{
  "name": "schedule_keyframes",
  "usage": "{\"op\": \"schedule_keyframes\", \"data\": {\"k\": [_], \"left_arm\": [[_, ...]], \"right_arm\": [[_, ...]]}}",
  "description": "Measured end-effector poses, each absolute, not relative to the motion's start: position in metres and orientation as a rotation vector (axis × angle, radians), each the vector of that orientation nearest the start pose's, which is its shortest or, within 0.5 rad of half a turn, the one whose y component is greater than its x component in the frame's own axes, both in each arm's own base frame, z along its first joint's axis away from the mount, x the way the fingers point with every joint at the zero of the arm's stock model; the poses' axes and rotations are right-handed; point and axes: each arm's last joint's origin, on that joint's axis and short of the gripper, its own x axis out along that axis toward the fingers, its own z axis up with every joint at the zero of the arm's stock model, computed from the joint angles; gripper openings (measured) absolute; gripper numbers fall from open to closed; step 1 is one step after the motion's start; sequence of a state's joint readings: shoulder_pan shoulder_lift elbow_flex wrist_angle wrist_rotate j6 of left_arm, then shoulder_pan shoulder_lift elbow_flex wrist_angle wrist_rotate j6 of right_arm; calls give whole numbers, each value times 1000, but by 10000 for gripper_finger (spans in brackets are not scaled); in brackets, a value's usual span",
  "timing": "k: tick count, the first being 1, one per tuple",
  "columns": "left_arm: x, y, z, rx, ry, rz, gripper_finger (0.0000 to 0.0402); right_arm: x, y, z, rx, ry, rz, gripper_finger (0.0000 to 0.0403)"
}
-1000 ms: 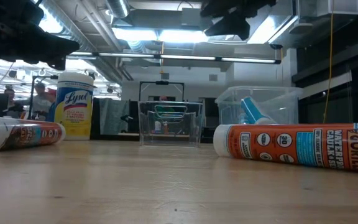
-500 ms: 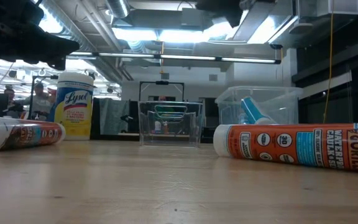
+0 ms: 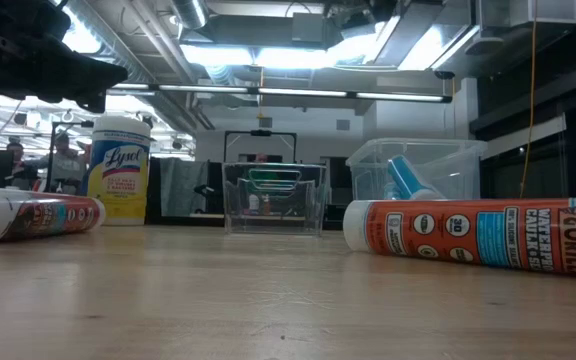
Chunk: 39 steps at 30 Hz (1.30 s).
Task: Pick & place silicon tubes, Sealant and Lysol wipes
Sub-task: Put the middle orange sealant into the left transparent bin
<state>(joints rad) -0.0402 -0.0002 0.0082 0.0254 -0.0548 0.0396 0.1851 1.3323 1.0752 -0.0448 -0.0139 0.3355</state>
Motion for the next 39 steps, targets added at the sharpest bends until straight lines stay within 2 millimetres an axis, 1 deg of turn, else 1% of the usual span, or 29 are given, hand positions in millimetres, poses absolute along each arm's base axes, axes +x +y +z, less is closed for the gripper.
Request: {"op": "schedule_keyframes", "data": {"k": [3, 11, 25, 31, 34, 39], "left_arm": [[97, -2, 169, 38, -33, 15, 9], [97, -2, 169, 38, -33, 15, 11], [97, -2, 169, 38, -33, 15, 8], [97, -2, 169, 38, -33, 15, 11], [97, -2, 169, 38, -33, 15, 12], [97, -2, 169, 38, -33, 15, 10]], "right_arm": [[296, 59, 327, 300, 332, 155, 271], [296, 59, 327, 247, 328, 162, 271], [296, 59, 327, 248, 328, 161, 271], [295, 66, 331, 236, 334, 172, 271], [292, 71, 334, 198, 377, 151, 271], [288, 75, 333, 162, 485, 106, 271]]}}
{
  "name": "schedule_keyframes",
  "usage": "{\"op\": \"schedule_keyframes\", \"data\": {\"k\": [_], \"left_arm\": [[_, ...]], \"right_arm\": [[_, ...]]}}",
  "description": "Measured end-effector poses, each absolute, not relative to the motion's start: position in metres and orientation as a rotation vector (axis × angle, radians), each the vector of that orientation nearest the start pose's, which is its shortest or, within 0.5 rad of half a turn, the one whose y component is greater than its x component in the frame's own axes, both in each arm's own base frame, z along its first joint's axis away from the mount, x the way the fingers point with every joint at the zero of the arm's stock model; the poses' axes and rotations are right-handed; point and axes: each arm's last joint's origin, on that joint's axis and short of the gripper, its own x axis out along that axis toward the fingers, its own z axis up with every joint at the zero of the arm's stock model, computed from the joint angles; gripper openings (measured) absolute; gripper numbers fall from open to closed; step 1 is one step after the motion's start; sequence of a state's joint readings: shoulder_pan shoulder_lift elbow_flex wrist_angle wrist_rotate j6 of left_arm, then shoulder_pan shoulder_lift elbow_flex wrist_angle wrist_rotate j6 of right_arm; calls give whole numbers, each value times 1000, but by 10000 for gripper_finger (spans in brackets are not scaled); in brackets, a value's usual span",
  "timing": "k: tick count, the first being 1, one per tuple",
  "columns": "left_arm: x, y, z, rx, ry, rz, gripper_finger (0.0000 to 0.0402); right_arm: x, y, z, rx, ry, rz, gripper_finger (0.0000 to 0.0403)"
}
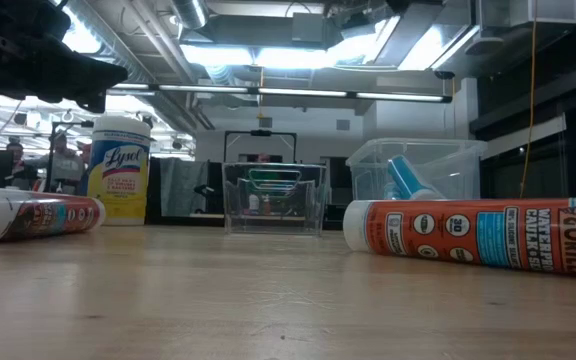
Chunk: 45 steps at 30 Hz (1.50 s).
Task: Pick & place silicon tubes, Sealant and Lysol wipes
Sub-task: Put the middle orange sealant into the left transparent bin
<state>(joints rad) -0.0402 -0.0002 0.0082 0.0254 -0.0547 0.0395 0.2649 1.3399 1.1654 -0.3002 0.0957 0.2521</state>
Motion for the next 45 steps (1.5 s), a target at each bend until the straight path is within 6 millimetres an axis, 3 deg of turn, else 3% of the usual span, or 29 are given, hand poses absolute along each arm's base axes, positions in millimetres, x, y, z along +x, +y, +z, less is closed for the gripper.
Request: {"op": "schedule_keyframes", "data": {"k": [9, 19, 29, 36, 45], "left_arm": [[97, -2, 169, 38, -33, 15, 8], [97, -2, 169, 38, -33, 15, 11], [97, -2, 169, 38, -34, 15, 8], [97, -2, 169, 38, -33, 15, 12], [97, -2, 169, 38, -33, 15, 9]], "right_arm": [[282, 84, 328, 167, 554, 123, 271], [267, 79, 324, 118, 618, 121, 271], [230, 44, 343, 77, 648, 37, 271], [202, 13, 359, -10, 603, -168, 271], [170, -3, 369, -46, 604, -235, 271]]}}
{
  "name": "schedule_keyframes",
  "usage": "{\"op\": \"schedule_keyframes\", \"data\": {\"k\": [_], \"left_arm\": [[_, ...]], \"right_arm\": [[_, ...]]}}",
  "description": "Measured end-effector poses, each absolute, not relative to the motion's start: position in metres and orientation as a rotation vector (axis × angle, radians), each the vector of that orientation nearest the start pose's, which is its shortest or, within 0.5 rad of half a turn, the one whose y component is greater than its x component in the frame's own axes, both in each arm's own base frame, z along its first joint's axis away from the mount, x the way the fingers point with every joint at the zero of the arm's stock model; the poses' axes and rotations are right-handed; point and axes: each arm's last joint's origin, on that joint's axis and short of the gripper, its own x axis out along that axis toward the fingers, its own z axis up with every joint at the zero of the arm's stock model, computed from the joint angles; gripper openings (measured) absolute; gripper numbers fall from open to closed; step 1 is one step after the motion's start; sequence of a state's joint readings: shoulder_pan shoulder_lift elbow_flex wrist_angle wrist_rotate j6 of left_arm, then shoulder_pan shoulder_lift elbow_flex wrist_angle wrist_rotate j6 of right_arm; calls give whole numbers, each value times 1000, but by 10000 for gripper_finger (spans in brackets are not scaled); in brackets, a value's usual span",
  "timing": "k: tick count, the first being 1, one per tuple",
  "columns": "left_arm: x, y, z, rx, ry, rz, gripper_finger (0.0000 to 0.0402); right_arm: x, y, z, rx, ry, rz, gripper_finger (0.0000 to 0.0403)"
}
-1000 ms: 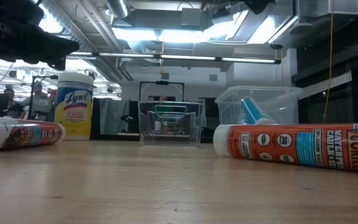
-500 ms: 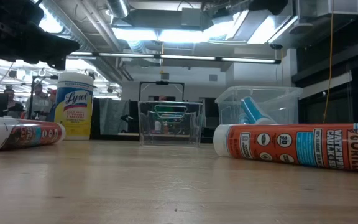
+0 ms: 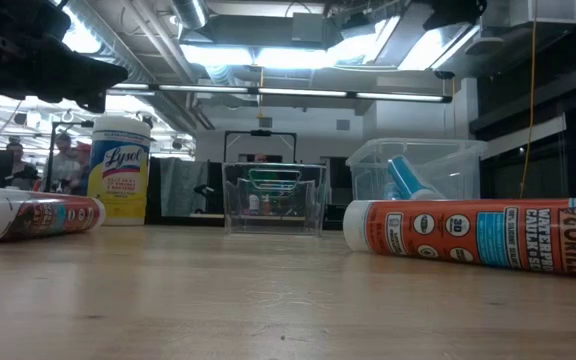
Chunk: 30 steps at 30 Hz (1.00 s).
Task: Pick & place silicon tubes, Sealant and Lysol wipes
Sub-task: Put the middle orange sealant into the left transparent bin
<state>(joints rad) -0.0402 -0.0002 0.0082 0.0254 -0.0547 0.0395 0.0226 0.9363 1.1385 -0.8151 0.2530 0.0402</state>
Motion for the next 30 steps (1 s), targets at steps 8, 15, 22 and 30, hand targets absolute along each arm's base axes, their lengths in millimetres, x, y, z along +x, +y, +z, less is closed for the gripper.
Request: {"op": "schedule_keyframes", "data": {"k": [8, 15, 22, 30], "left_arm": [[97, -2, 169, 38, -33, 15, 10], [97, -2, 169, 38, -33, 15, 11], [97, -2, 169, 38, -33, 15, 9], [97, -2, 169, 38, -33, 15, 11]], "right_arm": [[150, -3, 378, 0, 541, -142, 271], [143, 1, 356, 49, 404, -9, 227], [143, 3, 321, 128, 224, 28, 140], [140, 10, 292, 125, 84, 153, 59]]}}
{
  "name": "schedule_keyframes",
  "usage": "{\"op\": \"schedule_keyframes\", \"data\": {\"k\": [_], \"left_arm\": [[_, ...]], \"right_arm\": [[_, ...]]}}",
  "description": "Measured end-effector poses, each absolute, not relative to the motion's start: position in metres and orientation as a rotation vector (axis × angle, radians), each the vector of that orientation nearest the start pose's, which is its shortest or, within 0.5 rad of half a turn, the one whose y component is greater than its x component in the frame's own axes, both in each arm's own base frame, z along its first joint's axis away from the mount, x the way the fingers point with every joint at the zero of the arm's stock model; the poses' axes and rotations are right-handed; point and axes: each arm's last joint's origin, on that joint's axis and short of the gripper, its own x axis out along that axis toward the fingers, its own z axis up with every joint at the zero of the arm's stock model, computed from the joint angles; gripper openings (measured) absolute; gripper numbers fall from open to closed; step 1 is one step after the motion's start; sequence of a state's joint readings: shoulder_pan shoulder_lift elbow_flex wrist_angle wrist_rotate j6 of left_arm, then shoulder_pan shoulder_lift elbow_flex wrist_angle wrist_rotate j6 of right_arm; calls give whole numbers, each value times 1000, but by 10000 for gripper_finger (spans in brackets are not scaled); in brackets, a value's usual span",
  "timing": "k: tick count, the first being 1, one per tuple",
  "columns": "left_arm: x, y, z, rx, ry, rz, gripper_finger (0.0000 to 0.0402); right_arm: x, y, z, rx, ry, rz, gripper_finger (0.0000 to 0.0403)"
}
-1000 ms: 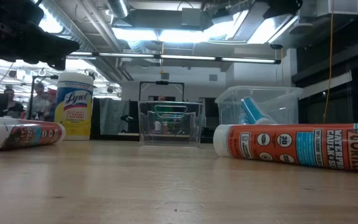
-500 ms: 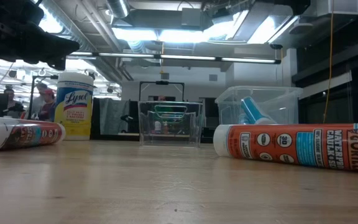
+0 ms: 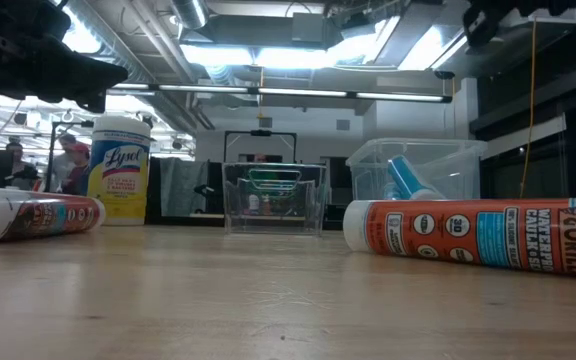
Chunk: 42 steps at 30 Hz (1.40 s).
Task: Pick & place silicon tubes, Sealant and Lysol wipes
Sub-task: Put the middle orange sealant into the left transparent bin
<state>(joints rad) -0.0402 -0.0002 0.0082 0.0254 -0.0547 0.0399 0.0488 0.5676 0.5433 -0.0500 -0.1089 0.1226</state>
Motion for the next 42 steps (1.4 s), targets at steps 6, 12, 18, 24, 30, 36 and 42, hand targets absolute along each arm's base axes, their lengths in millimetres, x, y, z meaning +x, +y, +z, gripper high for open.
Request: {"op": "schedule_keyframes", "data": {"k": [6, 12, 18, 24, 30, 36, 42], "left_arm": [[97, -2, 169, 38, -33, 15, 11], [97, -2, 169, 38, -33, 15, 9], [97, -2, 169, 38, -33, 15, 9], [97, -2, 169, 38, -33, 15, 12], [97, -2, 169, 38, -33, 15, 8], [97, -2, 169, 38, -33, 15, 8], [97, -2, 169, 38, -33, 15, 11]], "right_arm": [[133, 15, 268, 120, 64, 207, 8], [124, 18, 254, 121, 48, 242, 12], [114, 20, 243, 110, 23, 266, 7], [106, 20, 236, 97, -3, 282, 7], [99, 19, 227, 95, 14, 281, 9], [92, 18, 221, 83, 66, 278, 5], [86, 17, 217, 41, 82, 277, 10]]}}
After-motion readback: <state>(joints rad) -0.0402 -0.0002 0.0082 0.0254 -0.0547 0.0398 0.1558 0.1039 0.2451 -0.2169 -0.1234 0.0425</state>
